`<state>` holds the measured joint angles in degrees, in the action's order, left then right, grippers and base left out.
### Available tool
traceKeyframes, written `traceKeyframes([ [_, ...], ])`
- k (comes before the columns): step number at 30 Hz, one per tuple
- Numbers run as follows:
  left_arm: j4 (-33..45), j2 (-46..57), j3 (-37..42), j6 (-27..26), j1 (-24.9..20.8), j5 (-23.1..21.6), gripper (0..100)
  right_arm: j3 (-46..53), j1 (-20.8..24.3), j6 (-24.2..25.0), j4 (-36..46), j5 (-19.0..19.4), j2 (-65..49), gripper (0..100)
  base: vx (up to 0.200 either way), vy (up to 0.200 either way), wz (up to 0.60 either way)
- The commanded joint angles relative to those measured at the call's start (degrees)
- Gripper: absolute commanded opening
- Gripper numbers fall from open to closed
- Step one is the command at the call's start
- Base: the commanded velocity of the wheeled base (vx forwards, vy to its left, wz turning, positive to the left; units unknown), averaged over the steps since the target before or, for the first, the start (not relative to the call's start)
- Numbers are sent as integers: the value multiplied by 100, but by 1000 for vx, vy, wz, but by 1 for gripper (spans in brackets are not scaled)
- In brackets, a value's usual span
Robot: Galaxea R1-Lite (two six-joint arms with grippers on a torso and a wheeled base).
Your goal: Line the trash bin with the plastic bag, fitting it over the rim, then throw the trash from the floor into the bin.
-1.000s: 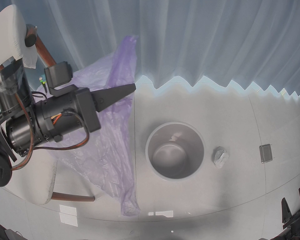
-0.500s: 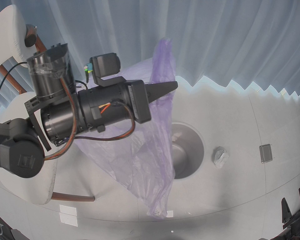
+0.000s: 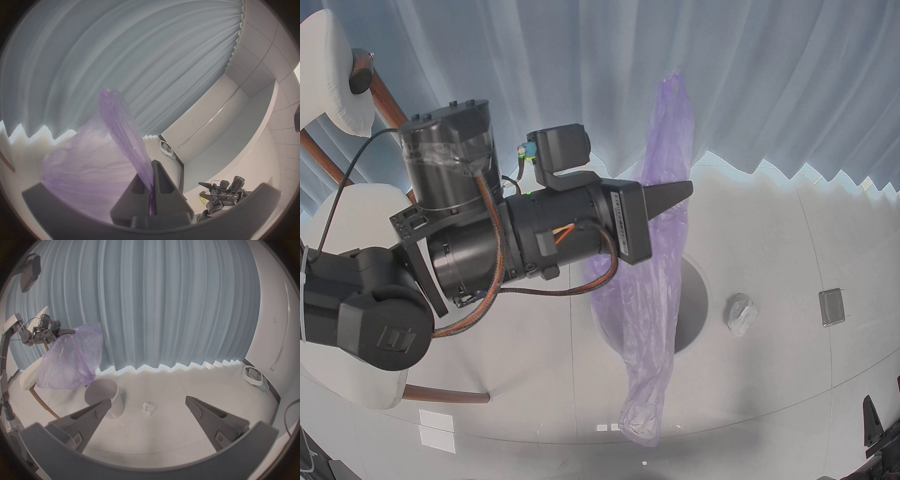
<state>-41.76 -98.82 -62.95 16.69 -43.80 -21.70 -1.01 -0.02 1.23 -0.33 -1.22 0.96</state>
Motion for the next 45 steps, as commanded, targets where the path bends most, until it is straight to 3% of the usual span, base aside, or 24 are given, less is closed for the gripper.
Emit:
traceKeyframes([
  [1, -7, -15, 125, 1, 3, 131, 0, 101, -6, 0, -2, -1, -88, 100, 0, 0, 0],
  [10, 10, 310, 292, 1, -14, 131, 0, 101, -6, -9, -2, 8, -88, 100, 0, 0, 0],
  [20, -16, 495, 741, 1, -542, 96, 0, 101, 2, 0, -2, -1, -88, 100, 0, 0, 0],
  [28, -25, 337, 688, -17, -700, 87, 0, 101, 2, 0, -2, -1, -96, 100, 0, 0, 0],
  [40, -183, 38, 574, -52, 135, 43, 0, 101, -6, -9, -2, -1, -96, 100, 0, 0, 0],
  [45, -192, -270, 275, -52, 73, 104, 0, 101, -6, -26, -2, 8, -88, 100, 0, 0, 0],
])
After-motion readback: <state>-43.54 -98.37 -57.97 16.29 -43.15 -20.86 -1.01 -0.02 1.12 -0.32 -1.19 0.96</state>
